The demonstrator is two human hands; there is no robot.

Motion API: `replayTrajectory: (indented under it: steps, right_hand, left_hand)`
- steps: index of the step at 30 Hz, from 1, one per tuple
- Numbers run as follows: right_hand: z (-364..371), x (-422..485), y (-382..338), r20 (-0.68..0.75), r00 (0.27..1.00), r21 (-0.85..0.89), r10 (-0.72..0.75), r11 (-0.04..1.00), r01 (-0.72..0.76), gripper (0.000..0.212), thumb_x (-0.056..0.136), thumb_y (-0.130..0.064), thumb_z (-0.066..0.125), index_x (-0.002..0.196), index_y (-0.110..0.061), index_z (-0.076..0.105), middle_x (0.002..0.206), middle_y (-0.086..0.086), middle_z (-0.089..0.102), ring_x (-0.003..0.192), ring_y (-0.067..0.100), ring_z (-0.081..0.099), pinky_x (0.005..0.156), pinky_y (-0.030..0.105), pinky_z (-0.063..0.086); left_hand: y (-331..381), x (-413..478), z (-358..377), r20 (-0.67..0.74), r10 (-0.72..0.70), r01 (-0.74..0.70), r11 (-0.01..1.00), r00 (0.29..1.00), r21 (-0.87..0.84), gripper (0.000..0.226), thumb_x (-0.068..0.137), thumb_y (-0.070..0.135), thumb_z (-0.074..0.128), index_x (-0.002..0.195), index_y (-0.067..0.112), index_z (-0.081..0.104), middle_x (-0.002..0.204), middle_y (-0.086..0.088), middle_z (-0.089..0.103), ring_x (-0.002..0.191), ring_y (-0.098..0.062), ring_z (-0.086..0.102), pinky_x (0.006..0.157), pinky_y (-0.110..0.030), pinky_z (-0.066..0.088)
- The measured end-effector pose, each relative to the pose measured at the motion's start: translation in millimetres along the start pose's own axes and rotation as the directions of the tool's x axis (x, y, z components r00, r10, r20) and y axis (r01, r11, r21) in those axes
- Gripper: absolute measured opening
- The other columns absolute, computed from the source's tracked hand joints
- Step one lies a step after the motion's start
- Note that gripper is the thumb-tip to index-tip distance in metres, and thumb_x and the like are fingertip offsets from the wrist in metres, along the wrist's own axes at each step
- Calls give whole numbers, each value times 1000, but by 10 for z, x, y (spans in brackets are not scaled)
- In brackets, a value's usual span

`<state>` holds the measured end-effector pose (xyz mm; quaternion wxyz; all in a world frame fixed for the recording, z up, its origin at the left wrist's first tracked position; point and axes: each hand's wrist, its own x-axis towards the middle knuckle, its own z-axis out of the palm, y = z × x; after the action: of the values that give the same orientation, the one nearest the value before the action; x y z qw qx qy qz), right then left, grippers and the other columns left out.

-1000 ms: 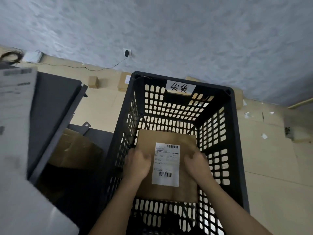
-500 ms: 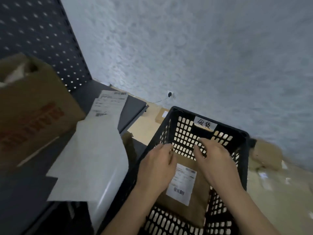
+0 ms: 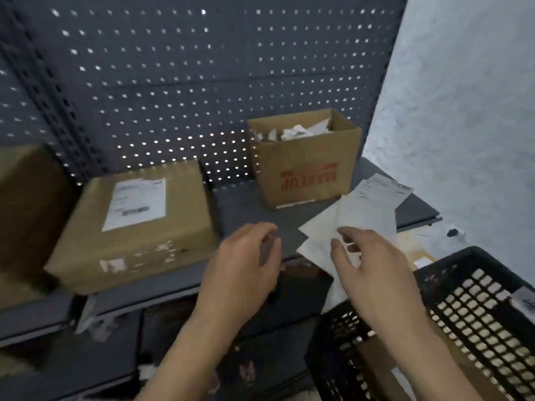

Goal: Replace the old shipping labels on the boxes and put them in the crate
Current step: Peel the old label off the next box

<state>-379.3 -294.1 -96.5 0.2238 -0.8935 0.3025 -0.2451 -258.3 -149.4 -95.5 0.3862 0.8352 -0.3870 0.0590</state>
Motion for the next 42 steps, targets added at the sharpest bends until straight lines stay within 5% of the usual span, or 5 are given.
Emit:
replayTrajectory:
  steps: [11, 14, 19, 25, 42]
  right_hand:
    - [1082, 19, -1947, 138, 947, 124, -289, 954, 273, 31, 95, -38, 50, 122, -28, 62, 110, -11, 63, 101, 13, 56, 82, 34, 48]
    - [1269, 54, -2180, 194, 929, 123, -315, 947, 296, 35, 97, -41, 47, 129, -33, 58, 110, -15, 62, 92, -3, 48, 79, 26, 42]
    - [1391, 294, -2219, 148, 939, 139, -310, 947, 291, 34, 93, -42, 48, 122, -32, 63, 91, -15, 64, 86, 0, 54, 78, 34, 50]
    - [1513, 780, -2102, 92, 925, 133, -368, 925, 355, 20, 93, -31, 52, 75, -22, 56, 74, -7, 56, 73, 10, 55, 65, 40, 52]
    - [2128, 1825, -2001, 214, 820, 115, -531, 847, 518, 11, 90, -15, 62, 89, -18, 72, 85, -8, 65, 84, 13, 56, 76, 31, 50]
  left_hand:
    - [-1490, -359, -1716, -280, -234, 255, 966, 931, 41, 23, 95, 31, 53, 115, 28, 64, 92, 18, 62, 82, -3, 60, 71, -39, 55]
    - [-1785, -347, -1881, -326, -244, 274, 960, 914, 50, 19, 95, 28, 54, 110, 26, 65, 95, 16, 62, 86, -2, 59, 72, -36, 54]
    - [-1881, -102, -1850, -285, -245, 280, 956, 927, 87, 16, 95, 28, 53, 103, 21, 66, 90, 13, 59, 80, -4, 57, 68, -33, 53]
    - [-1847, 305, -1646, -248, -232, 272, 952, 941, 141, 24, 96, 34, 50, 113, 25, 64, 100, 12, 62, 89, -6, 58, 72, -36, 54]
    - [-2313, 805, -1516, -237, -328, 379, 900, 914, 214, 27, 93, 29, 54, 117, 23, 66, 110, 7, 59, 111, -13, 48, 86, -23, 40]
